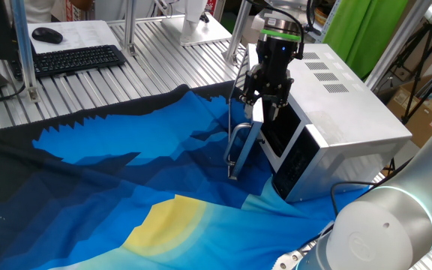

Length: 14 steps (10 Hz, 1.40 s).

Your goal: Open the microwave door

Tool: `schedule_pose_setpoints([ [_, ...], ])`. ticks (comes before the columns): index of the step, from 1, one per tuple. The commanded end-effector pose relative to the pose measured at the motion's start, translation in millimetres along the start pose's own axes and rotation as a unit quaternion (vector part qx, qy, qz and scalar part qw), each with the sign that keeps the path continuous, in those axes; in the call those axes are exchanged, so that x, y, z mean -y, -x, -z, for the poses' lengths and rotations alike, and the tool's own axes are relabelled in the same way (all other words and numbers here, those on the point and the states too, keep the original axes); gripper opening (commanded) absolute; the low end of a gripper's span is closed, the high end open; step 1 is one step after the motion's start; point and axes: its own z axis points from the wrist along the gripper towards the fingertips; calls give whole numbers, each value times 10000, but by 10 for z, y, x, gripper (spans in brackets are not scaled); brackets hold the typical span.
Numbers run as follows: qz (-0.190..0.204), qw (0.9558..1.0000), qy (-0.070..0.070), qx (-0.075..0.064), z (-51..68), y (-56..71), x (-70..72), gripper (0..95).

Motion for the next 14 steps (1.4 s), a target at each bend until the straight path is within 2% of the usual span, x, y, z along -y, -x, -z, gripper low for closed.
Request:
schedule_pose_setpoints([
  [1,-169,9999,-11,9,-13,-28,-29,570],
  [4,-331,9994,-6,24,-47,-111,-162,570],
  [6,-431,9991,0,12,-39,-116,-269,570],
  [8,-589,9983,17,48,-80,-95,-438,570],
  [12,-665,9977,94,82,-161,56,-589,570],
  [13,-735,9972,144,86,-214,110,-632,570],
  [14,-801,9965,173,154,-265,162,-670,570],
])
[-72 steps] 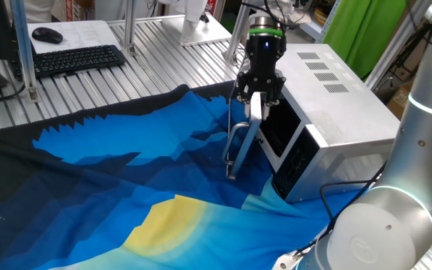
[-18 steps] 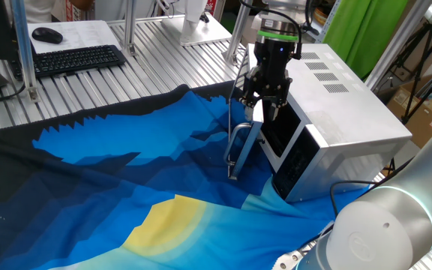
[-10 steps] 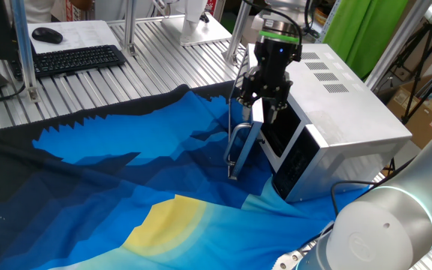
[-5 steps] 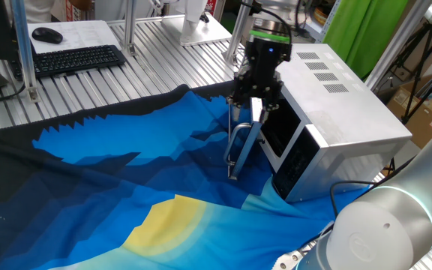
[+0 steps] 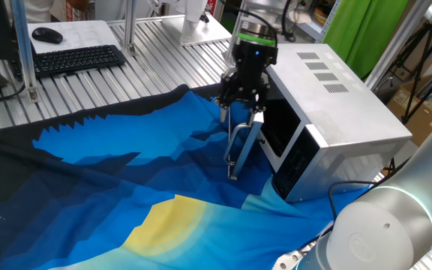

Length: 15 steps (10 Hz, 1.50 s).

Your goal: Open the microwave door

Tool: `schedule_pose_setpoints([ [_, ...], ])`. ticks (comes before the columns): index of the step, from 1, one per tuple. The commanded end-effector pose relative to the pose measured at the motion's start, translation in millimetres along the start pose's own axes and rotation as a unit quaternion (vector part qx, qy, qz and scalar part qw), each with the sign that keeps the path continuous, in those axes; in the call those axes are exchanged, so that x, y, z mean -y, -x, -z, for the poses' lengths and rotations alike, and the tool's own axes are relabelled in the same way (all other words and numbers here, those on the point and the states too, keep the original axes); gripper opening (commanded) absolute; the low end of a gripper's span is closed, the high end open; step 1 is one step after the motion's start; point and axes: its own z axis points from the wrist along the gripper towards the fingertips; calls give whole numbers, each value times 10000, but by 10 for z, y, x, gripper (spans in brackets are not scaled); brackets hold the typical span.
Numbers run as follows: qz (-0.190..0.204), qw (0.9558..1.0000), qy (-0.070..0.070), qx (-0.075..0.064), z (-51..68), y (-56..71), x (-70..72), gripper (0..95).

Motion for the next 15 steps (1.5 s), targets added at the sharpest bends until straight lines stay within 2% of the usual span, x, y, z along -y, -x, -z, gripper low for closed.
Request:
schedule_pose_setpoints([
  [1,-90,9999,65,108,-83,75,-66,570],
  [3,-71,9996,123,240,-159,151,-129,570],
  [6,-210,9987,221,405,-159,151,-129,570],
  [7,-215,9985,201,459,-159,151,-129,570],
  [9,-48,9988,118,480,-159,151,-129,570],
  [10,139,9981,-77,590,-159,151,-129,570],
  [11,376,9976,-61,573,-159,151,-129,570],
  [14,1088,9919,-157,629,-159,151,-129,570],
  [15,1313,9883,-364,691,-159,151,-129,570],
])
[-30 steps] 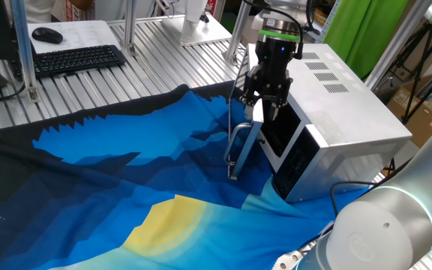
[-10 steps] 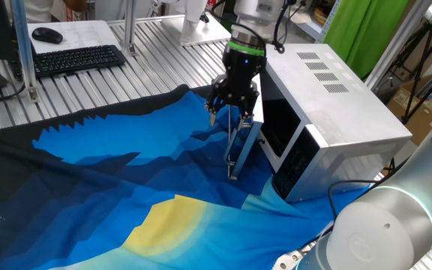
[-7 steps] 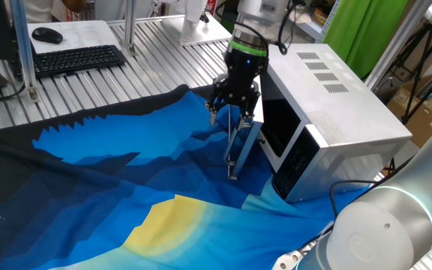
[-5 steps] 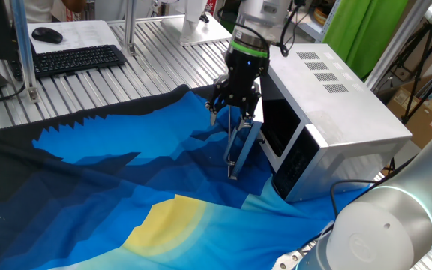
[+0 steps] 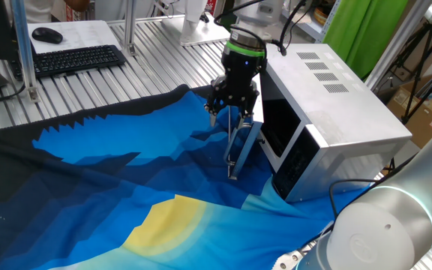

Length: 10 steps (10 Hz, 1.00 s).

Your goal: Open the microwave door

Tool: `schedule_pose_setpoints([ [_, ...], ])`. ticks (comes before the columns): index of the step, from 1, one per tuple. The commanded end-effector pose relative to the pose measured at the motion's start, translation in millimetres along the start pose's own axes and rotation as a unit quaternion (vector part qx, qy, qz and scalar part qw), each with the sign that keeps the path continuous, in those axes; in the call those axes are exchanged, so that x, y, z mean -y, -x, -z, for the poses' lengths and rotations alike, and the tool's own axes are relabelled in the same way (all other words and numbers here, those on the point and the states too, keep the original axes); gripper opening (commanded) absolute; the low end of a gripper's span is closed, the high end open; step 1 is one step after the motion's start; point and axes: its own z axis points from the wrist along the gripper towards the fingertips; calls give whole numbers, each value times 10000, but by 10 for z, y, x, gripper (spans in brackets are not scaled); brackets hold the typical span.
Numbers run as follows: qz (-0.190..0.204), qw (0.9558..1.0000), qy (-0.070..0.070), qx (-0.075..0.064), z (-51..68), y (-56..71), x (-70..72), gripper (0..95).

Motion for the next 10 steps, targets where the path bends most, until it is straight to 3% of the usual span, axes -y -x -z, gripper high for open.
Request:
schedule_pose_setpoints([
  [1,769,9959,-461,129,0,-3,4,570],
  [2,910,9943,-541,155,0,-3,4,570],
  [5,1137,9918,-461,368,0,-3,4,570],
  [6,1032,9926,-469,438,-21,-44,-68,570],
  [7,886,9944,-404,422,-89,-141,-246,380],
  [10,657,9961,-346,478,-337,-177,-534,380],
])
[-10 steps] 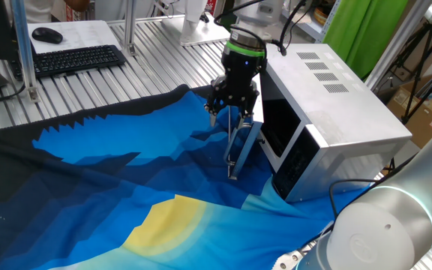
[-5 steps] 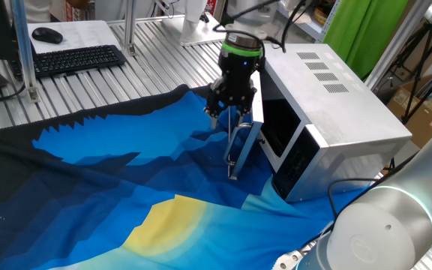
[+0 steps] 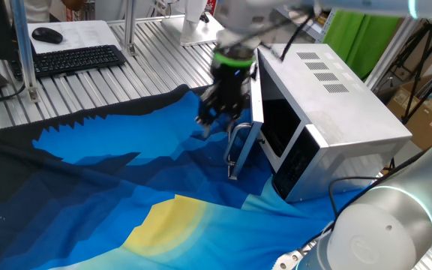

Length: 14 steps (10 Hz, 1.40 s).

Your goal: Open the microwave door

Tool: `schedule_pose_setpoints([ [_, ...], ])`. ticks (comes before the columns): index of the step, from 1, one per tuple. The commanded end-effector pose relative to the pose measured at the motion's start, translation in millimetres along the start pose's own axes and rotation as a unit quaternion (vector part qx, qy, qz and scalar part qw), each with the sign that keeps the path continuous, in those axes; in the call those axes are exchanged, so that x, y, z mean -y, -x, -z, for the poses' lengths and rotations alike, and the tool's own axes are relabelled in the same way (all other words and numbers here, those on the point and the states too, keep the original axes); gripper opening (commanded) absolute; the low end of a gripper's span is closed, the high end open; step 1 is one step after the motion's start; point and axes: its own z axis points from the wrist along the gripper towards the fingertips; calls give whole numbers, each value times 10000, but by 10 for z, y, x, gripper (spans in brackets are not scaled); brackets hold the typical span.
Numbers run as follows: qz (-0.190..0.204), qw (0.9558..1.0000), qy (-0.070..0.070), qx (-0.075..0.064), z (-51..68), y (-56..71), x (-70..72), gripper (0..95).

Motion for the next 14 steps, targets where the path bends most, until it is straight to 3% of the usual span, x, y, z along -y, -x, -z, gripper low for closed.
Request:
schedule_pose_setpoints([
  [1,-451,9988,131,-134,-130,79,-105,380],
  [2,-570,9980,239,-154,-261,168,-170,380],
  [5,-784,9965,263,-89,-456,346,-411,380],
  [6,-756,9967,295,-78,-492,402,-420,380],
  [7,-785,9960,426,-41,-566,509,-432,380],
  [9,-778,9960,434,27,-597,579,-442,380],
  [14,-666,9967,447,140,-589,562,-450,380],
])
